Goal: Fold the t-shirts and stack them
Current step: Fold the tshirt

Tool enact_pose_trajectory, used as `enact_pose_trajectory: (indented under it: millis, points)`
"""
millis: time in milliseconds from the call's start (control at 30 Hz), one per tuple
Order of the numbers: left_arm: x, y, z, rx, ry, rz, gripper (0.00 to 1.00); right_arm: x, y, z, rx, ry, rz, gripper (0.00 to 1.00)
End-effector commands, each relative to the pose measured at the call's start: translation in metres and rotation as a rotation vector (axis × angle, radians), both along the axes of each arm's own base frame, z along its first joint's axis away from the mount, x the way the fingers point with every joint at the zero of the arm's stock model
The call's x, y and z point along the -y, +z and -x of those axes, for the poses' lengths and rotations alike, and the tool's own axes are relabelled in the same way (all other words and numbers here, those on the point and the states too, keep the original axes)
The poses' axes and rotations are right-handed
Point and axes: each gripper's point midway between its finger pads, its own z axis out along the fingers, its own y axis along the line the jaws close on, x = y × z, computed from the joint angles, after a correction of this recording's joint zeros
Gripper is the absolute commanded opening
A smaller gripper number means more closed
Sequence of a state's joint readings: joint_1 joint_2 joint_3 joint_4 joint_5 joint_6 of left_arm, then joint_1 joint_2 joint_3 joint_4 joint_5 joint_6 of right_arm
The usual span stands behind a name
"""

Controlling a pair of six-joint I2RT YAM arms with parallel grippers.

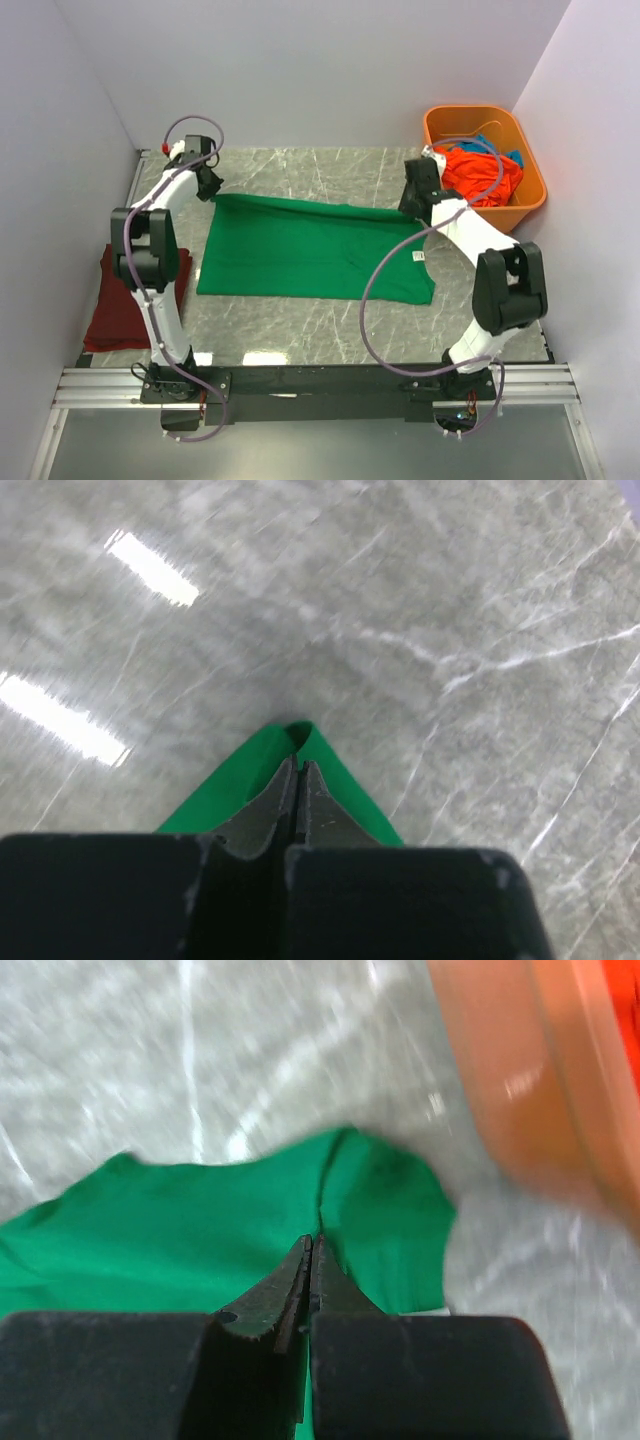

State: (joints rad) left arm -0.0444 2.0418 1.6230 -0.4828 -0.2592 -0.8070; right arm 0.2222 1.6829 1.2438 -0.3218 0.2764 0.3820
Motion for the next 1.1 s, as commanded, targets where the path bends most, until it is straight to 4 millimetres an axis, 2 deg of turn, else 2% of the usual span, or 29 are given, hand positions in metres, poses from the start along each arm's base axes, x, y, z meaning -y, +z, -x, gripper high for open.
enact_pose_trajectory:
  millis: [0,33,67,100,133,200,233,400,800,1067]
  points:
    - [-0.007,0.032,0.006,0.101,0.065,0.011,0.01,0.01,0.008,0.02,0.029,-0.076,-0.027,0.0]
    - [-0.006,0.022,0.015,0.079,0.069,0.011,0.0,0.01,0.005,0.024,0.024,-0.079,-0.03,0.0]
    - [-0.006,0.021,0.019,0.079,0.08,0.018,0.01,0.008,0.007,0.029,0.028,-0.073,-0.045,0.0]
    - [-0.006,0.027,0.021,0.101,0.083,0.023,0.01,0.011,-0.001,0.036,0.012,-0.08,-0.044,0.0]
    - [-0.006,0.019,0.03,0.083,0.086,0.023,0.01,0.011,-0.002,0.04,0.011,-0.084,-0.045,0.0]
    - [-0.006,0.022,0.036,0.097,0.101,0.032,0.01,0.012,-0.005,0.05,0.015,-0.089,-0.058,0.0]
    - [-0.005,0.016,0.042,0.087,0.1,0.031,0.01,0.013,-0.005,0.053,0.017,-0.094,-0.059,0.0]
    - [0.001,0.016,0.057,0.09,0.11,0.028,0.02,0.013,-0.002,0.068,0.044,-0.098,-0.097,0.0]
    - [-0.001,0.006,0.077,0.08,0.142,0.016,0.04,0.013,-0.016,0.088,0.026,-0.091,-0.118,0.0]
    - [-0.001,0.009,0.083,0.1,0.155,0.025,0.06,0.012,-0.02,0.098,0.02,-0.08,-0.13,0.0]
